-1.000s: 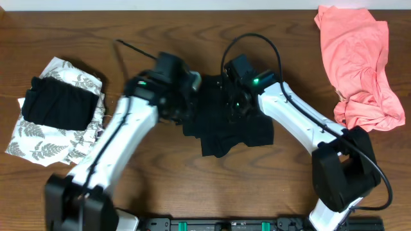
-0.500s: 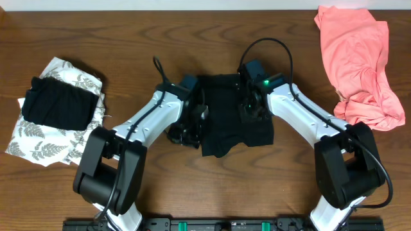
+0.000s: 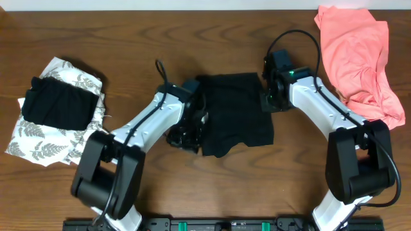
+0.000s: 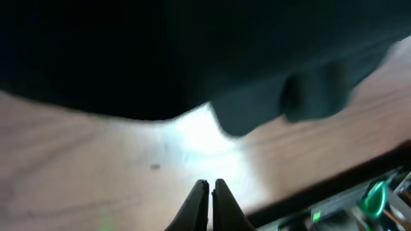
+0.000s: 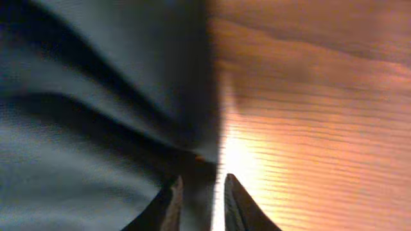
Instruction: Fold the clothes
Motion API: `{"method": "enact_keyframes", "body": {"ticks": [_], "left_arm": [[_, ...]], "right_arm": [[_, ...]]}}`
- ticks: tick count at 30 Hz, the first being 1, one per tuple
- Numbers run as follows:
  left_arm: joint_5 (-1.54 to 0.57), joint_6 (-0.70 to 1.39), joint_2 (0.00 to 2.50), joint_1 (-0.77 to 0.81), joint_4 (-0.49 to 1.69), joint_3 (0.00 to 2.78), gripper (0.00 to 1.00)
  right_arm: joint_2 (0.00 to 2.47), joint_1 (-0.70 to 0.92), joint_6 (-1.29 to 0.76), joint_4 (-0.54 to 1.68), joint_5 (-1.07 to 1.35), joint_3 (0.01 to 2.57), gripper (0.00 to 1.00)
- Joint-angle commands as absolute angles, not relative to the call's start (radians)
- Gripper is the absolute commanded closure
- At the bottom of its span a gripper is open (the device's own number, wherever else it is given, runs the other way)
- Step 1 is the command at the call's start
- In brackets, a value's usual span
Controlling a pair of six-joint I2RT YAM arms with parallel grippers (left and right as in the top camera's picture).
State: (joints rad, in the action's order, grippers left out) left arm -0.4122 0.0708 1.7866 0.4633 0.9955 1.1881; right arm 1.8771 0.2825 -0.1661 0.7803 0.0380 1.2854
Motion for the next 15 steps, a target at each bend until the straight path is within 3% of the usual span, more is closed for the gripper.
{"method": "enact_keyframes", "body": {"ticks": [1,4,6,10,15], "left_arm": [[-0.398,0.062,1.670,0.461,0.892,1.220,0.94],[-0.316,0.081,1.617,0.461,0.748,1.220,0.94],[-0.292,0.092,1.611,0.461,0.663,1.220,0.94],[-0.294,0.093,1.652,0.464,0.504,1.202,0.94],[-0.321,0.189,1.765,0.465,0.458,1.197,0.94]], "right_arm": [[1.832,0.280,-0.138,0.765,0.177,1.283,0.59],[1.833,0.273,-0.171,0.751,0.183,1.283,0.36],[1.833,0.264,-0.170,0.740,0.242,1.283,0.34],[1.833,0.255,-0.160,0.724,0.411,1.281,0.47],[1.835,0.289,-0.179,0.712,0.427,1.280,0.63]]}}
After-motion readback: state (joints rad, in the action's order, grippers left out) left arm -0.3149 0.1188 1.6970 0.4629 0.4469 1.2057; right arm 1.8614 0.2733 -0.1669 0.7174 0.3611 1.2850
